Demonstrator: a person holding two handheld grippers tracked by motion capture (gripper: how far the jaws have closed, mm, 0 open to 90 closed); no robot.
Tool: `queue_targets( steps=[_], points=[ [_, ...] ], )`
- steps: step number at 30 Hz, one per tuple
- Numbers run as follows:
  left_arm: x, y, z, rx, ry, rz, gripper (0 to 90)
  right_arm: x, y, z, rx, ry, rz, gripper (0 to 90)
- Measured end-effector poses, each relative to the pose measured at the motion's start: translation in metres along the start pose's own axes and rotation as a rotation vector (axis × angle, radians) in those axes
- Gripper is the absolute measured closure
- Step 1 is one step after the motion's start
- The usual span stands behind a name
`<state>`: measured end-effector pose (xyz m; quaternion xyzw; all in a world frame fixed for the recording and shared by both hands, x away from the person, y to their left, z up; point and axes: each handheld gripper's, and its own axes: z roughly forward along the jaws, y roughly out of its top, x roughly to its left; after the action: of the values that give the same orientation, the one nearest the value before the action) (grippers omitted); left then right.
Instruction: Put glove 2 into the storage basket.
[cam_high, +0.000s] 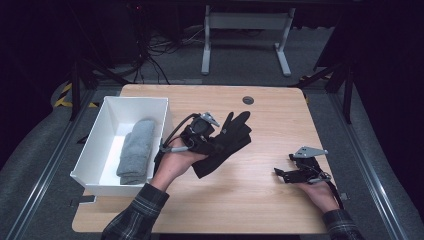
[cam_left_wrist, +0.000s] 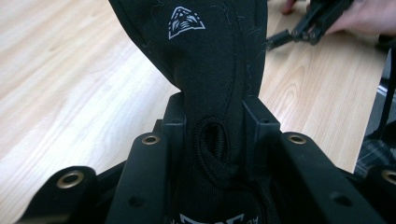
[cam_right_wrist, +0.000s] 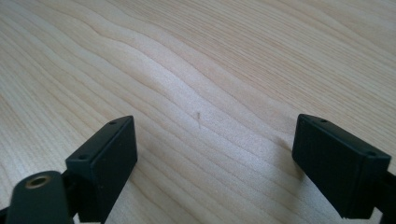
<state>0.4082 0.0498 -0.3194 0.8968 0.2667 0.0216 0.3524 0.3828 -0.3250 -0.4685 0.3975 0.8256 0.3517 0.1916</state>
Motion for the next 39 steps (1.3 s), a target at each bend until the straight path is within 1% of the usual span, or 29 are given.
queue_targets(
  steps=[1, 2, 3, 4, 5, 6, 8, 9, 13, 18, 22, 25, 26, 28, 30, 31, 33, 35, 37, 38, 39],
  points=[
    [0.004, 0.001, -0.01, -0.012, 0.016, -0.012, 67.8, 0.0, 0.0, 0.0, 0.0, 0.001, 0.001, 14.4],
    [0.006, 0.001, -0.015, -0.017, 0.024, -0.015, 67.8, 0.0, 0.0, 0.0, 0.0, 0.001, 0.001, 14.4],
    [0.006, 0.001, -0.015, -0.017, 0.024, -0.015, 67.8, 0.0, 0.0, 0.0, 0.0, 0.001, 0.001, 14.4],
    [0.01, 0.001, -0.024, -0.028, 0.037, -0.026, 67.8, 0.0, 0.0, 0.0, 0.0, 0.001, 0.001, 14.4],
    [0.01, 0.001, -0.024, -0.028, 0.037, -0.026, 67.8, 0.0, 0.0, 0.0, 0.0, 0.0, 0.0, 14.4],
    [0.012, 0.001, -0.029, -0.03, 0.042, -0.023, 67.8, 0.0, 0.0, 0.0, 0.0, 0.001, 0.001, 14.4],
    [0.017, 0.0, -0.037, -0.042, 0.053, -0.037, 67.8, 0.0, 0.0, 0.0, 0.0, 0.001, 0.0, 14.4],
    [0.02, 0.0, -0.044, -0.045, 0.065, -0.041, 67.8, 0.0, 0.0, 0.0, 0.0, 0.001, 0.001, 14.4],
    [0.028, -0.005, -0.058, -0.066, 0.098, -0.06, 67.8, 0.0, 0.0, 0.0, 0.0, 0.0, 0.0, 14.4],
    [0.041, -0.018, -0.074, -0.095, 0.137, -0.107, 67.9, -0.001, 0.0, 0.0, 0.0, 0.004, 0.004, 13.8],
    [0.05, -0.032, -0.088, -0.106, 0.173, -0.157, 68.0, -0.001, 0.0, 0.001, 0.0, 0.004, 0.004, 13.7],
    [0.055, -0.04, -0.096, -0.106, 0.198, -0.187, 68.0, -0.001, 0.0, 0.001, 0.0, 0.004, 0.004, 13.7],
    [0.057, -0.043, -0.099, -0.105, 0.214, -0.197, 67.9, -0.001, 0.0, 0.001, 0.0, 0.004, 0.004, 13.7],
    [0.06, -0.049, -0.103, -0.107, 0.227, -0.218, 67.9, -0.001, 0.0, 0.001, 0.0, 0.004, 0.005, 13.7],
    [0.064, -0.056, -0.11, -0.105, 0.252, -0.244, 67.9, -0.001, 0.0, 0.001, 0.001, 0.005, 0.005, 13.7],
    [0.064, -0.056, -0.11, -0.105, 0.252, -0.244, 67.9, -0.001, 0.0, 0.001, 0.001, 0.004, 0.005, 13.7],
    [0.07, -0.064, -0.116, -0.107, 0.275, -0.267, 67.9, -0.001, 0.0, 0.001, 0.001, 0.005, 0.005, 13.6],
    [0.074, -0.069, -0.12, -0.105, 0.285, -0.285, 67.9, -0.001, 0.0, 0.001, 0.001, 0.007, 0.003, 13.5],
    [0.078, -0.076, -0.124, -0.108, 0.299, -0.31, 67.9, -0.001, 0.0, 0.001, 0.001, 0.007, 0.003, 13.5],
    [0.082, -0.081, -0.127, -0.109, 0.31, -0.33, 67.9, -0.001, 0.0, 0.001, 0.001, 0.007, 0.003, 13.5],
    [0.082, -0.081, -0.127, -0.109, 0.31, -0.33, 67.9, -0.001, 0.0, 0.001, 0.001, 0.007, 0.003, 13.5]
  ],
)
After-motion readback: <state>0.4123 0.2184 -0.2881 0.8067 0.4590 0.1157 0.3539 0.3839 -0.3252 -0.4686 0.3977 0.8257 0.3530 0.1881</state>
